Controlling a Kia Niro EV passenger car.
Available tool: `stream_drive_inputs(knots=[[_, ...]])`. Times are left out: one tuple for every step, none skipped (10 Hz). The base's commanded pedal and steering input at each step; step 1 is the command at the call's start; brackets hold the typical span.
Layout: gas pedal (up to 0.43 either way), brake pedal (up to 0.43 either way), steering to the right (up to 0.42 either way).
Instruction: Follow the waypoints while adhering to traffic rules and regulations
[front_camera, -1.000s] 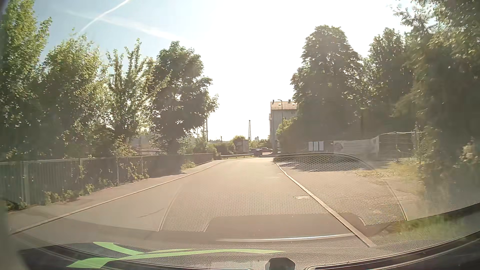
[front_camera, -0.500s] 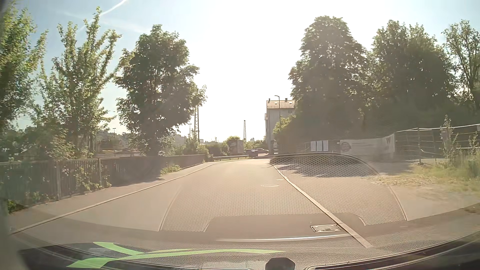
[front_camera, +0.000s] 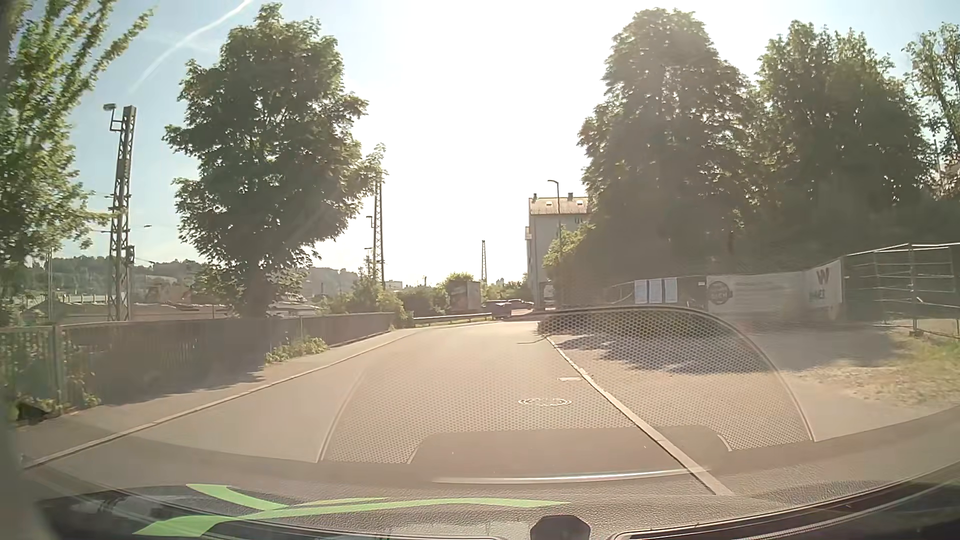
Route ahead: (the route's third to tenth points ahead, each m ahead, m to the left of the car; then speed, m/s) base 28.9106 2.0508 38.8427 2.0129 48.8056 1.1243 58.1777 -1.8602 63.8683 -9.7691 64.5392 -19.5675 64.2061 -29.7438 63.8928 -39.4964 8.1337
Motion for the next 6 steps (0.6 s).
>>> stream_drive_inputs(knots=[[0.098,0.000,-0.005],[0.098,0.000,-0.007],[0.098,0.000,-0.008],[0.098,0.000,-0.009],[0.098,0.000,-0.012],[0.098,0.000,-0.014]])
